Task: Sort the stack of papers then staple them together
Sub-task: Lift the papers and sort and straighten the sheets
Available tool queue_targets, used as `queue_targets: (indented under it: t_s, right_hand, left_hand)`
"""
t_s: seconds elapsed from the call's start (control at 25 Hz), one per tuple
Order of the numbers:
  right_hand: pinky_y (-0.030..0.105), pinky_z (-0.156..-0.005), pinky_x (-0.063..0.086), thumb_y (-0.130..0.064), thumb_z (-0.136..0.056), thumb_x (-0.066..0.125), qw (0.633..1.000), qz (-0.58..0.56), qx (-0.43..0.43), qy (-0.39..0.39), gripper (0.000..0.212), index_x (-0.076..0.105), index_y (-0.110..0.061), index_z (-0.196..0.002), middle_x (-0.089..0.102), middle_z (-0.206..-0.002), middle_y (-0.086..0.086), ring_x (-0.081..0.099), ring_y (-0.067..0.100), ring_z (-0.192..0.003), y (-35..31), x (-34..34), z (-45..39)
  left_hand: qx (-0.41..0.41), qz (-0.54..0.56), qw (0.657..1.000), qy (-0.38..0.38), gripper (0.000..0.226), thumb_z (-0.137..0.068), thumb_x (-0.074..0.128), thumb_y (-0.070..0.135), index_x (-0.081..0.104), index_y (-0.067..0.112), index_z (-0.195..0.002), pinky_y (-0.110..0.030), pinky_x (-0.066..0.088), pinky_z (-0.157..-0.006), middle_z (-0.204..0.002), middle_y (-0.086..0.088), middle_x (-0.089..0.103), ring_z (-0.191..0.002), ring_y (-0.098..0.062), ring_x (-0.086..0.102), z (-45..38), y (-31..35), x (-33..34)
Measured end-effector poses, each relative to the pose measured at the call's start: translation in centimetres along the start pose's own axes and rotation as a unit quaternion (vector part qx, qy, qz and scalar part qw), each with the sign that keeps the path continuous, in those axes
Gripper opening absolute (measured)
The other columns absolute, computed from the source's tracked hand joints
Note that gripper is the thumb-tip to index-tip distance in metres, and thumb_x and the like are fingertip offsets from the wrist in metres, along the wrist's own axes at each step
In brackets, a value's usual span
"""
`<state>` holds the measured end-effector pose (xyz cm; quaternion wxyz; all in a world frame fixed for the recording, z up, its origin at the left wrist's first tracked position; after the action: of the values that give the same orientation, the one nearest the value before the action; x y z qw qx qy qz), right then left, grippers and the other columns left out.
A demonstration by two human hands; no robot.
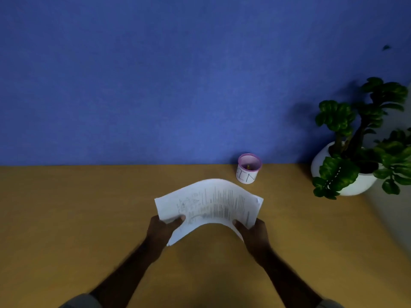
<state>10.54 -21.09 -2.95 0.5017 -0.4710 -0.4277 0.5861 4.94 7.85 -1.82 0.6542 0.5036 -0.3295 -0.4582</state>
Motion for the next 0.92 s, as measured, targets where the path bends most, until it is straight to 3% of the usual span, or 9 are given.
queue_targets:
  t_s: [0.16, 0.36, 0.48, 0.52, 0.6, 0.68, 0.76, 0.84, 0.92]
  right_hand:
    - [0.019, -0.064, 0.059, -0.022, -0.088, 0.070, 0.999, -0.019, -0.024, 0.016, 0.015, 0.068, -0.035, -0.096, 0.075, -0.096, -0.017, 0.071, 0.003, -0.092, -0.3, 0.1, -0.4]
    - [0.036, -0.069, 0.063, -0.037, -0.084, 0.067, 0.998, 0.059, 0.014, 0.024, 0.016, 0.065, -0.049, -0.094, 0.075, -0.089, -0.009, 0.073, 0.009, -0.086, 3.4, -0.3, 0.2]
    - [0.048, -0.080, 0.061, -0.033, -0.085, 0.067, 0.995, 0.096, 0.034, 0.007, 0.022, 0.067, -0.030, -0.106, 0.074, -0.100, -0.002, 0.069, 0.017, -0.100, 4.3, -0.1, -0.1]
    - [0.047, -0.082, 0.061, -0.028, -0.086, 0.068, 0.994, 0.100, 0.046, 0.008, 0.020, 0.068, -0.026, -0.105, 0.074, -0.101, -0.002, 0.069, 0.019, -0.102, 4.3, -0.1, -0.1]
    - [0.030, -0.073, 0.061, -0.023, -0.085, 0.073, 0.995, 0.084, 0.046, -0.005, 0.014, 0.069, -0.031, -0.095, 0.074, -0.094, -0.010, 0.070, 0.019, -0.101, 3.3, 0.0, -0.6]
    - [0.013, -0.057, 0.055, -0.024, -0.080, 0.079, 0.995, 0.085, 0.013, -0.039, 0.023, 0.065, -0.038, -0.091, 0.072, -0.090, -0.018, 0.070, 0.013, -0.097, 0.1, 0.3, -1.1]
    - [0.011, -0.056, 0.053, -0.028, -0.074, 0.084, 0.995, 0.085, -0.031, -0.040, 0.040, 0.061, -0.036, -0.105, 0.069, -0.102, -0.018, 0.069, 0.012, -0.097, -3.9, -0.6, -1.9]
    - [0.021, -0.074, 0.054, -0.037, -0.068, 0.087, 0.981, 0.168, -0.095, 0.025, 0.069, 0.051, -0.029, -0.127, 0.059, -0.115, -0.017, 0.060, 0.011, -0.102, -9.1, -2.7, -3.0]
    - [0.035, -0.095, 0.044, -0.049, -0.063, 0.087, 0.939, 0.285, -0.189, 0.048, 0.088, 0.043, -0.027, -0.136, 0.053, -0.126, -0.014, 0.051, 0.013, -0.116, -14.4, -3.1, -3.4]
  left_hand:
    - [0.016, 0.033, 0.999, 0.027, 0.030, -0.082, 0.082, 0.013, 0.072, 0.029, -0.106, -0.035, 0.061, -0.083, -0.106, 0.013, 0.079, -0.103, -0.010, 0.073, -0.3, 0.1, -0.3]
    - [-0.024, 0.019, 0.996, 0.087, 0.024, -0.083, 0.082, 0.010, 0.070, 0.023, -0.099, -0.029, 0.055, -0.074, -0.101, 0.012, 0.074, -0.102, -0.020, 0.070, 0.8, -3.5, -2.1]
    - [-0.030, -0.005, 0.995, 0.091, 0.021, -0.083, 0.082, 0.011, 0.070, 0.024, -0.096, -0.027, 0.055, -0.071, -0.101, 0.011, 0.073, -0.101, -0.017, 0.070, 0.5, -3.4, -2.0]
    - [-0.025, -0.021, 0.995, 0.092, 0.021, -0.083, 0.082, 0.012, 0.069, 0.022, -0.098, -0.026, 0.054, -0.069, -0.101, 0.009, 0.073, -0.099, -0.019, 0.070, 0.4, -3.0, -1.9]
    - [-0.014, -0.099, 0.992, 0.082, 0.022, -0.085, 0.081, 0.018, 0.072, 0.015, -0.104, -0.026, 0.053, -0.067, -0.104, -0.001, 0.073, -0.094, -0.022, 0.069, 0.0, -1.2, -1.7]
    - [0.012, -0.232, 0.970, 0.072, 0.028, -0.088, 0.078, 0.024, 0.075, 0.005, -0.107, -0.028, 0.052, -0.065, -0.098, -0.008, 0.074, -0.087, -0.025, 0.071, -1.1, 1.9, -2.1]
    - [0.056, -0.327, 0.942, 0.059, 0.025, -0.089, 0.076, 0.026, 0.078, 0.005, -0.102, -0.028, 0.047, -0.063, -0.090, -0.011, 0.076, -0.083, -0.029, 0.073, -2.1, 5.9, -2.7]
    - [0.080, -0.396, 0.914, 0.043, 0.025, -0.089, 0.075, 0.027, 0.079, 0.007, -0.104, -0.027, 0.043, -0.063, -0.096, -0.014, 0.078, -0.082, -0.028, 0.071, -2.9, 10.2, -3.1]
    - [0.100, -0.484, 0.870, 0.002, 0.028, -0.089, 0.073, 0.028, 0.077, 0.012, -0.112, -0.026, 0.043, -0.066, -0.105, -0.009, 0.078, -0.082, -0.022, 0.067, -3.2, 13.6, -2.1]
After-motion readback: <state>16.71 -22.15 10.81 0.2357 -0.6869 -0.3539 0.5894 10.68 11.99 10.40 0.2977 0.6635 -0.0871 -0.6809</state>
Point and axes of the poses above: each hand's wrist, its own z-axis away from the middle knuckle, its own x-axis out of the palm, y = z × x, the point moved 9 cm from there along -z, towards the middle knuckle
